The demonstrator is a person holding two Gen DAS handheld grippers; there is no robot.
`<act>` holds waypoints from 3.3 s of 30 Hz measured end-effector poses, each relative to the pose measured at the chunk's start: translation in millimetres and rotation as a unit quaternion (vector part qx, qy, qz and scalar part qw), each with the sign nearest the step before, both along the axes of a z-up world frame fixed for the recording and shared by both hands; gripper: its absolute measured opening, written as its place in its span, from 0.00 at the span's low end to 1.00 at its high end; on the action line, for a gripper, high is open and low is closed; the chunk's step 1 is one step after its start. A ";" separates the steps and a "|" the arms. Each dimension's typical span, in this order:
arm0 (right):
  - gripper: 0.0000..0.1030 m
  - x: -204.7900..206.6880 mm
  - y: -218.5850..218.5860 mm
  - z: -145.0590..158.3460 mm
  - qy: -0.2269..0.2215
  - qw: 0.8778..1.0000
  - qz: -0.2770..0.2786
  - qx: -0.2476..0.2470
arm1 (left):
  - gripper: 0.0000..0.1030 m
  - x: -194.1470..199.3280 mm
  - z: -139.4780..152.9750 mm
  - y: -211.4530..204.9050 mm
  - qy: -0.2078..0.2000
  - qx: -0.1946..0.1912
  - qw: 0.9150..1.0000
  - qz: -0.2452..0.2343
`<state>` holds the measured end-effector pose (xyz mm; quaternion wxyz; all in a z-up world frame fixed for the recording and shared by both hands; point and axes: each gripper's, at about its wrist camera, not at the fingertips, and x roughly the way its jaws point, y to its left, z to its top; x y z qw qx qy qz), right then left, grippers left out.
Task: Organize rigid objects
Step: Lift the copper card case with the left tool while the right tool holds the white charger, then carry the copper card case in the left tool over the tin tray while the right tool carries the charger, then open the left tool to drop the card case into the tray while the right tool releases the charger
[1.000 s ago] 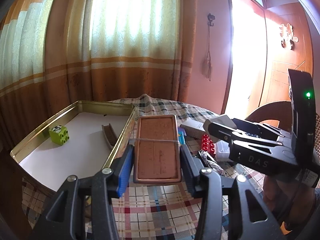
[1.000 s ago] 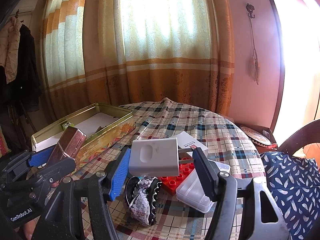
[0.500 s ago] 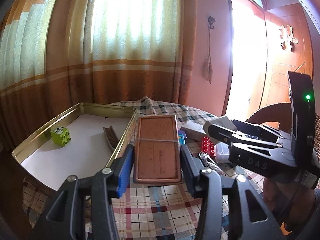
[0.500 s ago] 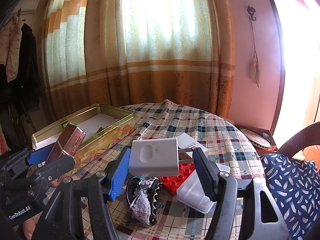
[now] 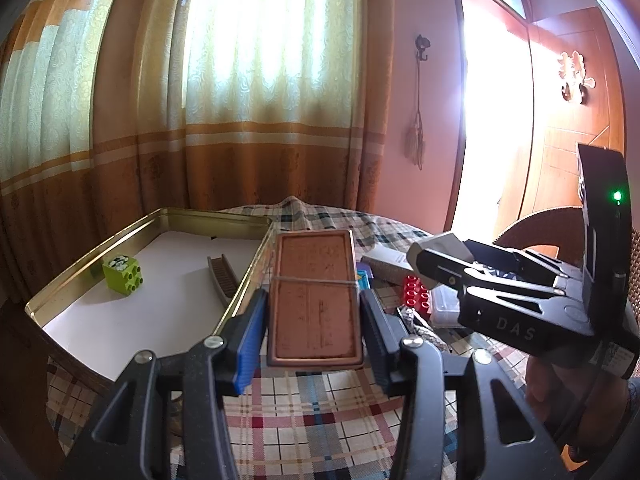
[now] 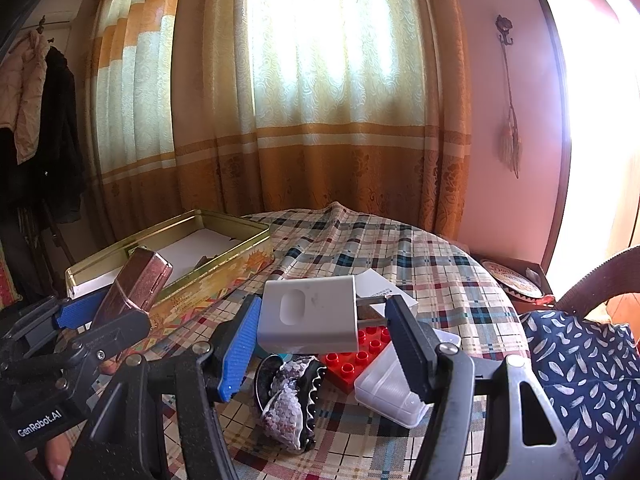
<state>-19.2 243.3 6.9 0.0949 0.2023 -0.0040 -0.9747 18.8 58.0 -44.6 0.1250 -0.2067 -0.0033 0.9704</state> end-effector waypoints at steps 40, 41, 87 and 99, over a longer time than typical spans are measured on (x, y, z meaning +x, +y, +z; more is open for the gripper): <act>0.64 0.9 -23.7 21.6 0.020 0.999 0.035 0.008 | 0.44 -18.4 17.5 -48.2 0.004 0.032 0.998 0.059; 0.64 -2.6 -27.4 22.8 0.016 0.999 0.040 0.005 | 0.44 -19.4 18.2 -51.6 0.003 0.032 0.997 0.065; 0.64 -124.3 -192.6 -8.0 -0.122 0.978 0.161 0.045 | 0.45 -99.6 -20.3 -163.5 -0.159 -0.003 0.969 0.190; 0.70 -101.1 -166.5 17.0 -0.091 0.983 0.155 0.025 | 0.88 -89.5 -9.1 -163.5 -0.135 0.009 0.969 0.207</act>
